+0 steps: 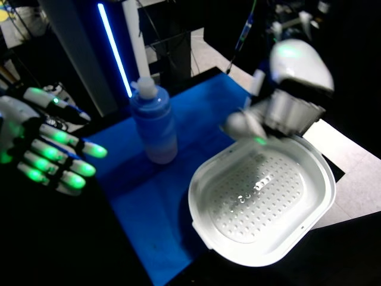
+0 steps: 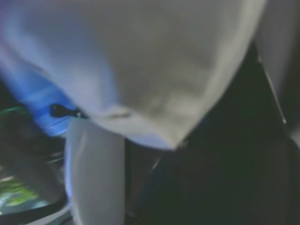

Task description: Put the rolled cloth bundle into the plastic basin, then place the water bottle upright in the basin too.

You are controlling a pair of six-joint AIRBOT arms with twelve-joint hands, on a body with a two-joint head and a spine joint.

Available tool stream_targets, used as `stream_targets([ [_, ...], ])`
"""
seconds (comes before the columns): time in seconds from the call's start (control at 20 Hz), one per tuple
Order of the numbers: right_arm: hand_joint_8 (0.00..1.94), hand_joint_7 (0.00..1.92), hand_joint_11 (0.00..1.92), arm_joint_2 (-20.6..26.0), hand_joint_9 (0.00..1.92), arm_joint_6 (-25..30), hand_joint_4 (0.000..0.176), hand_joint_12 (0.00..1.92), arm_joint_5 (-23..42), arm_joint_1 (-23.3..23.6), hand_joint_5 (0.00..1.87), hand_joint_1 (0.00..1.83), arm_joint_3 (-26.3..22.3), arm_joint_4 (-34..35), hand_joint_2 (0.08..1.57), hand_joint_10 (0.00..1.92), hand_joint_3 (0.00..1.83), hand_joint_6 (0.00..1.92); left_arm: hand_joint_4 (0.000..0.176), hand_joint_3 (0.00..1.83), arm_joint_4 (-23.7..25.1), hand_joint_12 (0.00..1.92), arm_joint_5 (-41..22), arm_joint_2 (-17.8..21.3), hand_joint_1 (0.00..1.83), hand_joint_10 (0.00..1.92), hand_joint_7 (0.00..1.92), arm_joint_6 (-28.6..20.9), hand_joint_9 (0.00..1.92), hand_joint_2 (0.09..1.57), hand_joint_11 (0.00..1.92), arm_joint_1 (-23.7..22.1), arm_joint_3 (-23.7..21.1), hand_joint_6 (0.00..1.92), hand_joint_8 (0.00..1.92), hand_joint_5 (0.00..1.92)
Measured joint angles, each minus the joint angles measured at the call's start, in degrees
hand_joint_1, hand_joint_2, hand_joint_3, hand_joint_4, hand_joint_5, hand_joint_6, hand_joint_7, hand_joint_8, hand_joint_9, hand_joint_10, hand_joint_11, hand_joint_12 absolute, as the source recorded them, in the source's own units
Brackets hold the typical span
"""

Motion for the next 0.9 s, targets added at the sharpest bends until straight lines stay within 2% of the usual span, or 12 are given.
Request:
stream_targets([
  [0.1, 0.0, 0.31, 0.16, -0.79, 0.2, 0.11, 0.076, 0.14, 0.17, 0.0, 0.44, 0.29, 0.61, -0.17, 1.42, 0.0, 0.0, 0.0, 0.176, 0.0, -4.02, 1.92, 2.58, -3.67, 1.76, 1.92, 0.94, 0.22, 1.2, 1.1, 1.37, 0.0, 5.27, 1.92, 1.92, 0.72],
  [0.15, 0.0, 0.31, 0.16, -1.51, 0.2, 0.96, 0.073, 0.14, 0.15, 0.0, 0.44, 0.3, 1.27, -0.24, 1.42, 0.0, 0.0, 0.0, 0.176, 0.0, -6.82, 1.92, 2.82, -5.31, 1.76, 1.92, 0.93, 0.17, 1.18, 1.1, 1.37, 0.13, 7.72, 1.92, 1.92, 0.72],
  [0.2, 0.0, 0.31, 0.16, -2.05, 0.2, 1.53, 0.069, 0.14, 0.07, 0.0, 0.44, 0.32, 1.88, -0.24, 1.42, 0.0, 0.0, 0.0, 0.176, 0.0, -7.93, 1.92, 3.23, -6.54, 1.76, 1.92, 0.94, 0.22, 1.18, 1.1, 1.37, 0.26, 9.46, 1.92, 1.92, 0.76],
  [0.25, 0.0, 0.32, 0.16, -2.45, 0.21, 2.21, 0.074, 0.14, -0.2, 0.0, 0.45, 0.32, 2.29, -0.24, 1.41, 0.0, 0.0, 0.0, 0.176, 0.0, -9.05, 1.92, 3.5, -7.65, 1.77, 1.92, 1.02, 0.17, 1.24, 1.11, 1.4, 0.63, 10.95, 1.92, 1.92, 0.86],
  [0.35, 0.0, 0.32, 0.15, -2.47, 0.2, 2.27, 0.075, 0.13, -0.2, 0.0, 0.45, 0.32, 2.38, -0.33, 1.41, 0.0, 0.0, 0.0, 0.176, 0.01, -10.64, 1.92, 3.93, -8.61, 1.74, 1.92, 0.98, 0.22, 1.21, 1.14, 1.41, 1.86, 12.22, 1.92, 1.92, 0.81],
  [0.4, 0.0, 0.32, 0.17, -2.43, 0.21, 2.27, 0.066, 0.13, -0.15, 0.0, 0.45, 0.33, 2.38, -0.35, 1.41, 0.0, 0.0, 0.0, 0.176, 0.01, -11.45, 1.92, 4.81, -9.05, 1.74, 1.92, 0.99, 0.2, 1.2, 1.14, 1.36, 2.8, 12.66, 1.92, 1.92, 0.8],
  [0.5, 0.0, 0.31, 0.16, -2.38, 0.2, 2.29, 0.072, 0.12, -0.28, 0.39, 0.45, 0.34, 2.38, -0.63, 1.41, 0.0, 0.0, 0.0, 0.176, 0.0, -12.41, 1.92, 6.23, -9.68, 1.77, 1.92, 1.02, 0.22, 1.2, 1.12, 1.32, 3.96, 13.27, 1.92, 1.92, 0.85],
  [0.55, 0.0, 0.31, 0.16, -2.36, 0.2, 2.29, 0.064, 0.12, -0.13, 0.42, 0.45, 0.34, 2.38, -0.68, 1.41, 0.0, 0.0, 0.0, 0.176, 0.0, -12.94, 1.92, 6.4, -9.88, 1.76, 1.92, 1.02, 0.2, 1.21, 1.12, 1.34, 4.26, 13.42, 1.92, 1.92, 0.85],
  [0.65, 0.0, 0.32, 0.18, -2.34, 0.22, 2.29, 0.07, 0.12, 0.04, 0.42, 0.46, 0.34, 2.38, -0.7, 1.41, 0.01, 0.0, 0.0, 0.176, 0.01, -13.14, 1.92, 6.25, -10.1, 1.65, 1.92, 0.97, 0.17, 1.16, 1.14, 1.3, 4.55, 13.53, 1.92, 1.92, 0.75],
  [0.8, 0.0, 0.34, 0.2, -2.34, 0.23, 2.38, 0.066, 0.1, 0.09, 0.42, 0.46, 0.37, 2.38, -0.68, 1.4, 0.0, 0.0, 0.0, 0.176, 0.0, -13.22, 1.92, 6.54, -10.82, 1.34, 1.92, 0.88, 0.09, 1.08, 1.17, 1.21, 4.79, 14.12, 1.92, 1.92, 0.67],
  [0.85, 0.0, 0.34, 0.21, -2.34, 0.23, 2.38, 0.067, 0.1, 0.07, 0.42, 0.46, 0.4, 2.38, -0.7, 1.4, 0.0, 0.0, 0.0, 0.117, 0.0, -13.25, 1.92, 6.49, -10.95, 1.16, 1.92, 0.71, 0.04, 0.91, 1.15, 1.06, 4.79, 14.12, 1.8, 1.92, 0.62],
  [0.9, 0.0, 0.34, 0.2, -2.34, 0.23, 2.4, 0.065, 0.1, 0.07, 0.42, 0.47, 0.4, 2.38, -0.7, 1.4, 0.0, 0.0, 0.0, 0.094, 0.0, -13.22, 1.92, 6.4, -11.02, 1.11, 1.92, 0.66, -0.07, 0.85, 1.13, 1.01, 4.79, 14.23, 1.68, 1.86, 0.61],
])
